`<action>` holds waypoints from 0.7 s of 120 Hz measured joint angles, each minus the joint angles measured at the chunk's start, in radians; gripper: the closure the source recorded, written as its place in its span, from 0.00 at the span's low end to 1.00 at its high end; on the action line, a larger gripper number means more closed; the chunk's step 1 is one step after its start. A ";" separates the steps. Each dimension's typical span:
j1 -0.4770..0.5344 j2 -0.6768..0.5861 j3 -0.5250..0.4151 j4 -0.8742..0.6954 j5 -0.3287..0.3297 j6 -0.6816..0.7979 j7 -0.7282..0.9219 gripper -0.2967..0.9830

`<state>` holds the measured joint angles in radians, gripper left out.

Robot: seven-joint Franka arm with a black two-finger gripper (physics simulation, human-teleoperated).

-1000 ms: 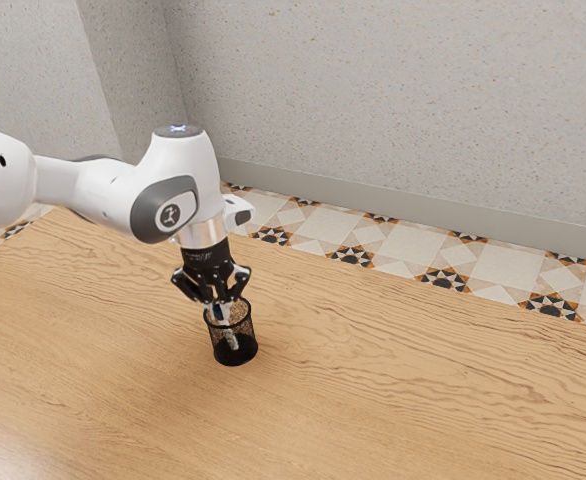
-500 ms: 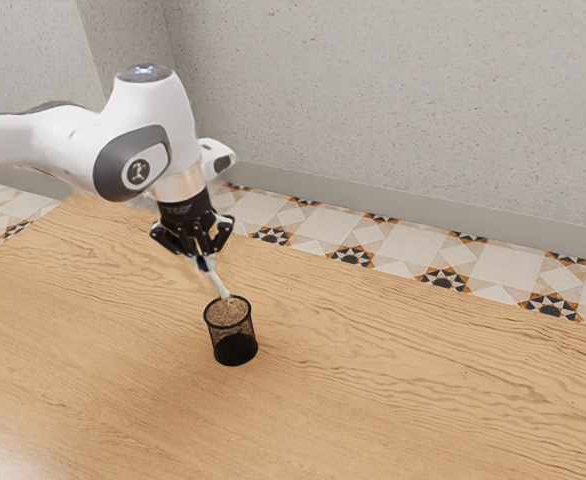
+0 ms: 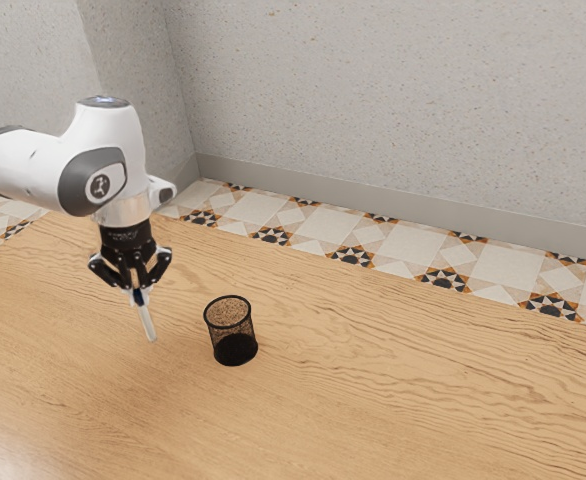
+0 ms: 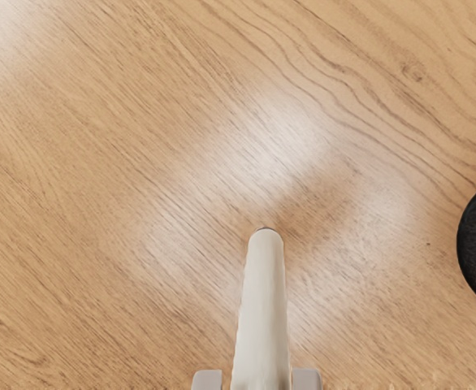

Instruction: Take the marker out of the pen holder and place it to the left of the pen holder.

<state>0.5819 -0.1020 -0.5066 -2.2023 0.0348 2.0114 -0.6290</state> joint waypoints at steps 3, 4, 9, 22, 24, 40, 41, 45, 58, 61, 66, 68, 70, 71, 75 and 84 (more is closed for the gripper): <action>-0.001 0.006 -0.001 -0.003 -0.001 0.005 -0.001 0.84; -0.002 0.007 -0.001 -0.004 -0.002 0.006 -0.001 0.84; -0.004 0.013 -0.003 -0.006 -0.004 0.013 -0.002 0.84; -0.007 0.029 -0.005 -0.007 -0.007 0.027 -0.005 0.84; -0.007 0.031 -0.005 -0.007 -0.007 0.029 -0.006 0.84; -0.003 0.036 -0.006 -0.006 -0.009 0.040 -0.008 0.80; -0.003 0.036 -0.006 -0.006 -0.010 0.040 -0.008 0.78; -0.003 0.036 -0.006 -0.006 -0.014 0.043 -0.006 0.72; -0.004 0.036 -0.006 -0.003 -0.022 0.050 0.000 0.54; -0.005 0.036 -0.006 -0.003 -0.023 0.051 0.001 0.50; -0.004 0.036 -0.006 -0.002 -0.024 0.052 0.003 0.46; -0.004 0.035 -0.006 -0.002 -0.024 0.053 0.004 0.44; -0.004 0.035 -0.006 -0.001 -0.025 0.053 0.004 0.42; -0.004 0.034 -0.006 -0.001 -0.025 0.054 0.005 0.42; -0.003 0.031 -0.007 0.000 -0.025 0.054 0.006 0.39; 0.010 -0.027 -0.035 0.032 -0.025 0.029 0.022 0.34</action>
<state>0.5924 -0.1287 -0.5420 -2.1702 0.0099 2.0400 -0.6071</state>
